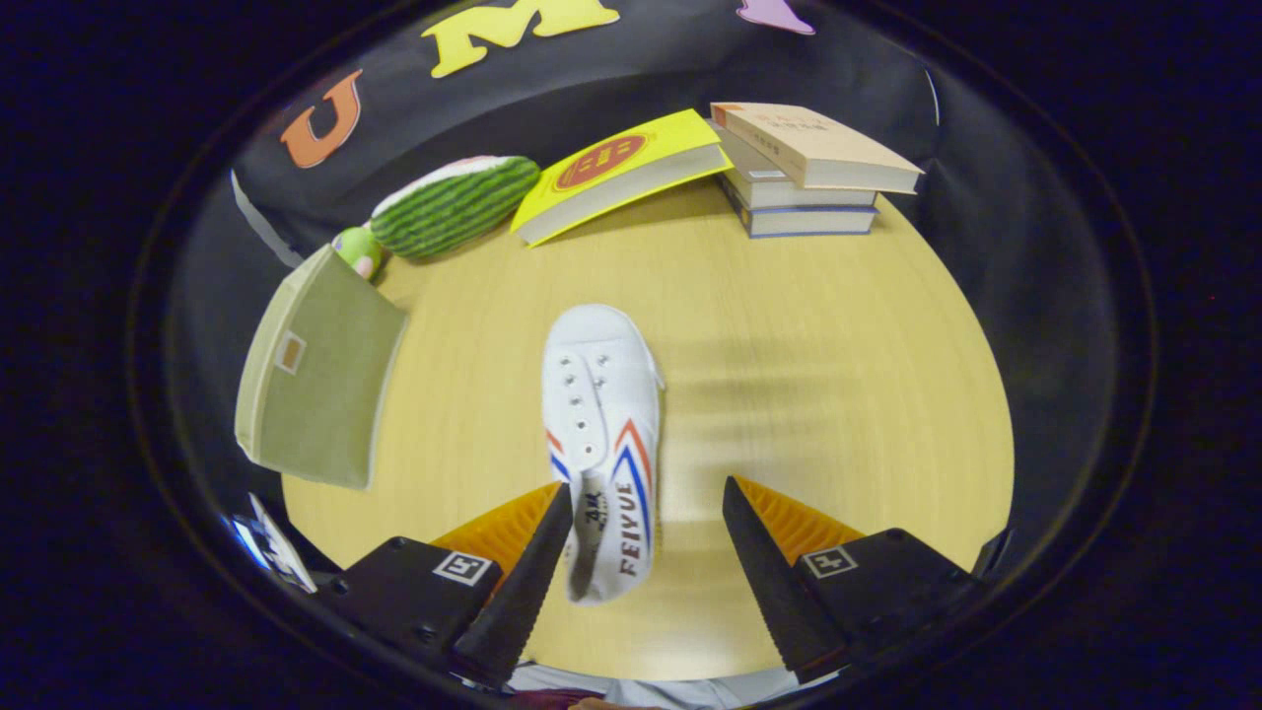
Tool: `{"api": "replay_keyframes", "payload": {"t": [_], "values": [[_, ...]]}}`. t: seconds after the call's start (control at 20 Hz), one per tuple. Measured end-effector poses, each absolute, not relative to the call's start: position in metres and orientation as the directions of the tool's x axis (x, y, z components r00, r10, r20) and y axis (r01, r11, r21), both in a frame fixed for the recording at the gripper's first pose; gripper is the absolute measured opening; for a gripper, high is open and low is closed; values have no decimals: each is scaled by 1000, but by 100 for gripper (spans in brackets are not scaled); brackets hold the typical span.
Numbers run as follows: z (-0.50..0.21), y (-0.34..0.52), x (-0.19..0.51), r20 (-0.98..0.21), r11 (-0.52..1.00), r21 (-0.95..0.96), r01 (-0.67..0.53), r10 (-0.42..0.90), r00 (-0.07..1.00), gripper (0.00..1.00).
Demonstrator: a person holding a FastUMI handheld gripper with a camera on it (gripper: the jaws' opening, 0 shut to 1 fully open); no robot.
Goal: Open the storage box then place both shoes into the box .Put the left shoe in first, then the right shoe, with the right side of both shoes facing outward in a uniform manner.
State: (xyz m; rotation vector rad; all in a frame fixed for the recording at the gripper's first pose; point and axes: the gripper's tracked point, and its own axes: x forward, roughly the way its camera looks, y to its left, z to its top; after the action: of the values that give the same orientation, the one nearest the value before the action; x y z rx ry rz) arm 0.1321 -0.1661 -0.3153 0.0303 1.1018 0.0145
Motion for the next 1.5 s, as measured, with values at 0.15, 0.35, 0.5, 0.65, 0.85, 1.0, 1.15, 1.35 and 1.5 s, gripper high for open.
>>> {"api": "replay_keyframes", "payload": {"t": [0.15, 0.35, 0.5, 0.65, 0.85, 1.0, 1.15, 1.35, 1.5], "values": [[-342, -160, 124, -909, 997, 49, -61, 70, 410, 96], [-381, -144, 141, -901, 985, 131, -115, 167, 402, 87], [-368, -148, 135, -928, 980, 129, -155, 174, 329, 82], [-369, -149, 134, -938, 984, 133, -117, 163, 307, 83], [-364, -139, 133, -909, 972, 225, -68, 235, 344, 63], [-364, -143, 134, -887, 959, 282, -27, 271, 374, 33], [-353, -147, 134, -875, 951, 308, 11, 279, 397, 18], [-326, -148, 135, -876, 961, 274, 45, 230, 423, 11], [-296, -140, 134, -859, 966, 255, 49, 203, 469, 11]]}}
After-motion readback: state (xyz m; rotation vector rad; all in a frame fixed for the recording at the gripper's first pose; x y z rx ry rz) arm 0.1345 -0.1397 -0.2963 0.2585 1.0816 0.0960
